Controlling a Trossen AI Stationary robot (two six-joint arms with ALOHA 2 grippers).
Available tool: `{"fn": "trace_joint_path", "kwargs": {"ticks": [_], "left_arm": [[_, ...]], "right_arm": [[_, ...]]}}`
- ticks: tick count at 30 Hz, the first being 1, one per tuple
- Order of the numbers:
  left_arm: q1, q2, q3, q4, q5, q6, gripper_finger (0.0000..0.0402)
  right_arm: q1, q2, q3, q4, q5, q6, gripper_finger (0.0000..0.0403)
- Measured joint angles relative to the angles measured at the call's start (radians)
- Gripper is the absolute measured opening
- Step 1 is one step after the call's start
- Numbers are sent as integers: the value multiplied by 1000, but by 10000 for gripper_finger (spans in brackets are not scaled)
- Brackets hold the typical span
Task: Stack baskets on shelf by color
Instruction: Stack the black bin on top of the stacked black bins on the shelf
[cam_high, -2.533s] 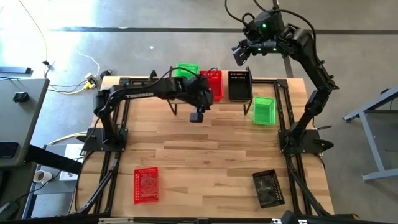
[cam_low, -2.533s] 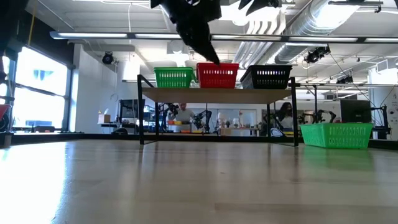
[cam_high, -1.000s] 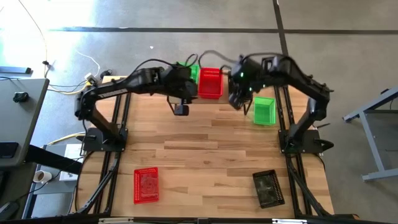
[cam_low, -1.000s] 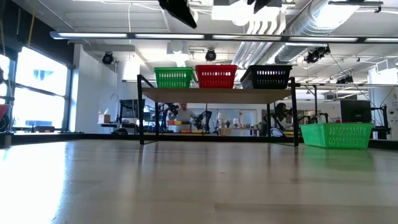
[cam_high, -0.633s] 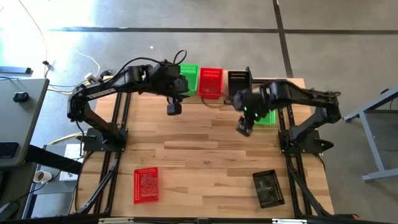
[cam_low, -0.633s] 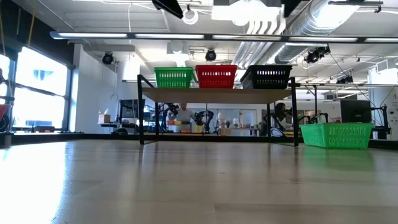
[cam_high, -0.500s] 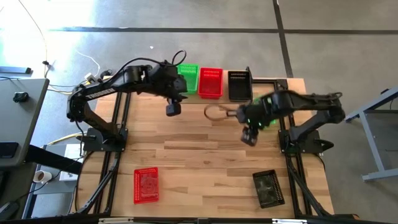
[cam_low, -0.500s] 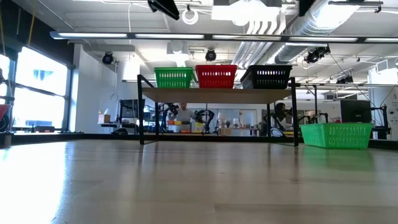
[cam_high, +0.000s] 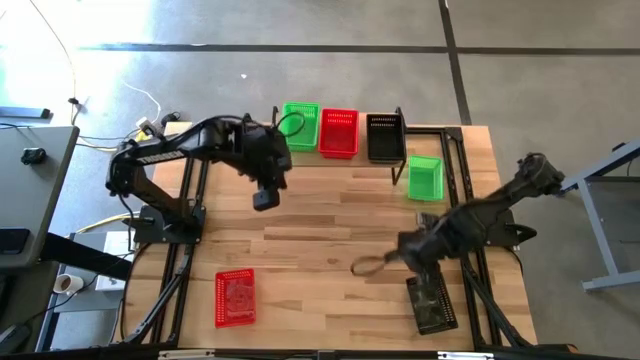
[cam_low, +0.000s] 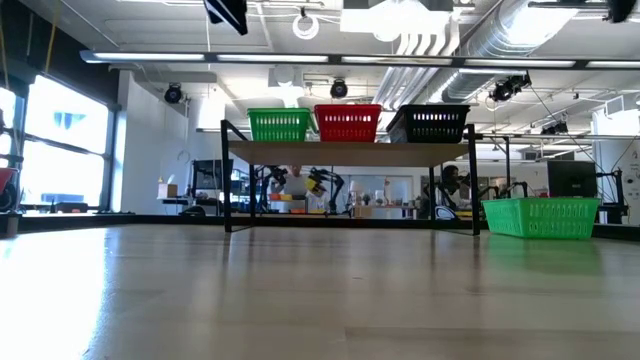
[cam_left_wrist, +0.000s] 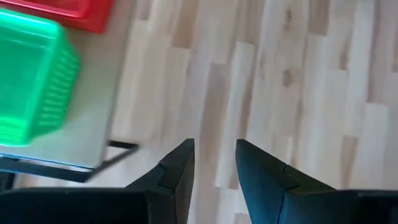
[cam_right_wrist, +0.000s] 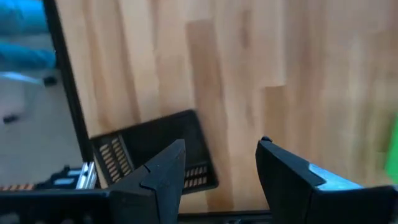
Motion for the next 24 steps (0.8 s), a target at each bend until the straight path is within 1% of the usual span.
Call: {"fn": "trace_joint_path", "kwargs": {"ticks": [10,16,21,24], "left_arm": [[-195,1,-83,0,-2,-185,107],[-310,1,-136,8,-51,-293,107],[-386,2,-139,12,-57,-360,107],[-423,2,-139,12,-89,-402,107]], "right_arm": [[217,0,-133,196,0,178,181],[327,0,-211,323,-6,318,181],[402,2,-272,442,-24,382,181],[436,2,-300,499,-23,402,181]]}}
